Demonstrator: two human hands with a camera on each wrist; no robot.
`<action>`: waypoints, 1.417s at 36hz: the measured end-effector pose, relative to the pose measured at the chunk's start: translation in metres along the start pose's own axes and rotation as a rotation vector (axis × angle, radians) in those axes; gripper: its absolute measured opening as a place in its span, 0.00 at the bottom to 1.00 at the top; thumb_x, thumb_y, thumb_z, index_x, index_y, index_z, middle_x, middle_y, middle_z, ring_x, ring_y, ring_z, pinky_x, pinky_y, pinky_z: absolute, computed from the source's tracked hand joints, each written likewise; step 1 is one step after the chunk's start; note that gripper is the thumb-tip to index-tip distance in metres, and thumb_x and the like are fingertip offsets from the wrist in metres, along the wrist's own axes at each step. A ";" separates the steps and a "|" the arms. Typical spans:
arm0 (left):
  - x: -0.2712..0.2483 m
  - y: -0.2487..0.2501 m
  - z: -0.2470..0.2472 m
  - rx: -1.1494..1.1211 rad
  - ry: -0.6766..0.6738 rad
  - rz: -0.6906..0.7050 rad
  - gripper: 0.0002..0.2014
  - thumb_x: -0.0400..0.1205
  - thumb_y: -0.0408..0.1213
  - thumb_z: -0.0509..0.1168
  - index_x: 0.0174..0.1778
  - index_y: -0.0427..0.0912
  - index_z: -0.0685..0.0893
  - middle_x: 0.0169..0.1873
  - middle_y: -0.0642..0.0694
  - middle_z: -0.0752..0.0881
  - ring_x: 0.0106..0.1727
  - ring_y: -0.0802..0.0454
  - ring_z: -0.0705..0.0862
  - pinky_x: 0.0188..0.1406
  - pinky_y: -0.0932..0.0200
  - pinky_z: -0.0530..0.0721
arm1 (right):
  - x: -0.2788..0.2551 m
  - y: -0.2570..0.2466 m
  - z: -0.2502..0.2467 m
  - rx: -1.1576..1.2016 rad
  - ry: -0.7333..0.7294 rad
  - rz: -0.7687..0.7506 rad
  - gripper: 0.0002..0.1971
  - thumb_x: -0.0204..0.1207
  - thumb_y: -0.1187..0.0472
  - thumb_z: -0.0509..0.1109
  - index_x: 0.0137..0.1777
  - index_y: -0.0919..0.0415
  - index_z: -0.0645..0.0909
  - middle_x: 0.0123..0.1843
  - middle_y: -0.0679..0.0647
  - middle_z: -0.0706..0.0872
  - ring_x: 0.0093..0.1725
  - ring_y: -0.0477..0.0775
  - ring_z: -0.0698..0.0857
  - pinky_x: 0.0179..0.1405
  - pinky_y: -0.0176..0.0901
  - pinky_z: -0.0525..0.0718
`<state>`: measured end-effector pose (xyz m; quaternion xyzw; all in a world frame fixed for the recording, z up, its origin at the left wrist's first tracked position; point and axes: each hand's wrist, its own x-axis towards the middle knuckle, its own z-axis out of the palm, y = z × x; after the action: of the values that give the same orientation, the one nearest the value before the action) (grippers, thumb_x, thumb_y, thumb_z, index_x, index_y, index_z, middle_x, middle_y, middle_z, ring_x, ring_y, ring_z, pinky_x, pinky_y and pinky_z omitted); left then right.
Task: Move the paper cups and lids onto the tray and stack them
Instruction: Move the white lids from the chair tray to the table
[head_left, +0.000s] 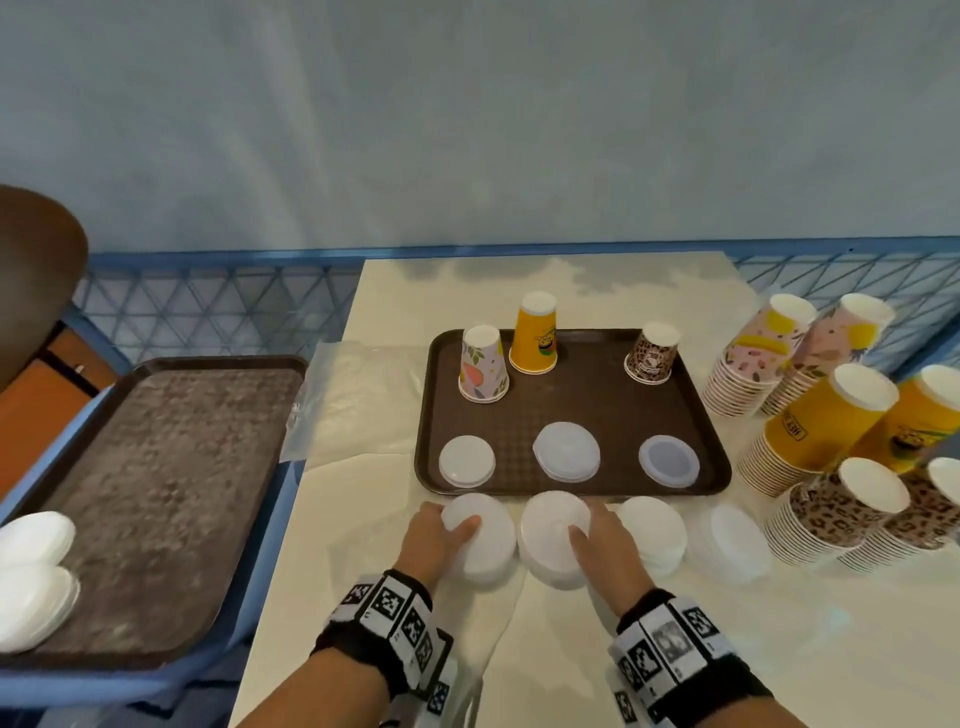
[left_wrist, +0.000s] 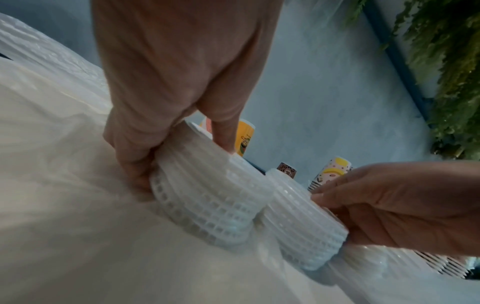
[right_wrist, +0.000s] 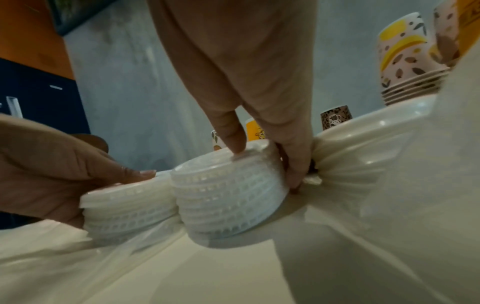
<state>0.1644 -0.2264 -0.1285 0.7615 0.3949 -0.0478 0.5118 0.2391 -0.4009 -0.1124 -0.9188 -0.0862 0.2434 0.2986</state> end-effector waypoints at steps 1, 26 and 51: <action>0.001 0.000 0.000 0.031 0.012 0.002 0.26 0.78 0.44 0.69 0.66 0.30 0.73 0.62 0.35 0.82 0.63 0.39 0.81 0.60 0.51 0.78 | 0.001 -0.001 0.000 -0.005 0.004 -0.005 0.24 0.83 0.64 0.58 0.78 0.64 0.61 0.76 0.61 0.71 0.75 0.58 0.71 0.73 0.42 0.67; -0.018 -0.051 -0.198 0.069 0.906 -0.012 0.20 0.80 0.45 0.65 0.66 0.42 0.75 0.69 0.39 0.75 0.71 0.37 0.68 0.71 0.40 0.64 | -0.032 -0.203 0.086 0.308 -0.048 -0.779 0.18 0.77 0.69 0.65 0.66 0.57 0.73 0.52 0.49 0.82 0.52 0.44 0.82 0.53 0.19 0.74; 0.002 -0.224 -0.375 0.172 0.356 -0.443 0.37 0.70 0.53 0.75 0.69 0.35 0.73 0.66 0.37 0.77 0.68 0.41 0.76 0.65 0.51 0.76 | -0.013 -0.419 0.371 -0.473 -0.603 -0.849 0.29 0.79 0.53 0.66 0.77 0.61 0.62 0.76 0.61 0.69 0.75 0.64 0.69 0.77 0.56 0.64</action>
<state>-0.1038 0.1176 -0.1189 0.6939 0.6295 -0.0572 0.3451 0.0369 0.1212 -0.1203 -0.7353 -0.5813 0.3274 0.1189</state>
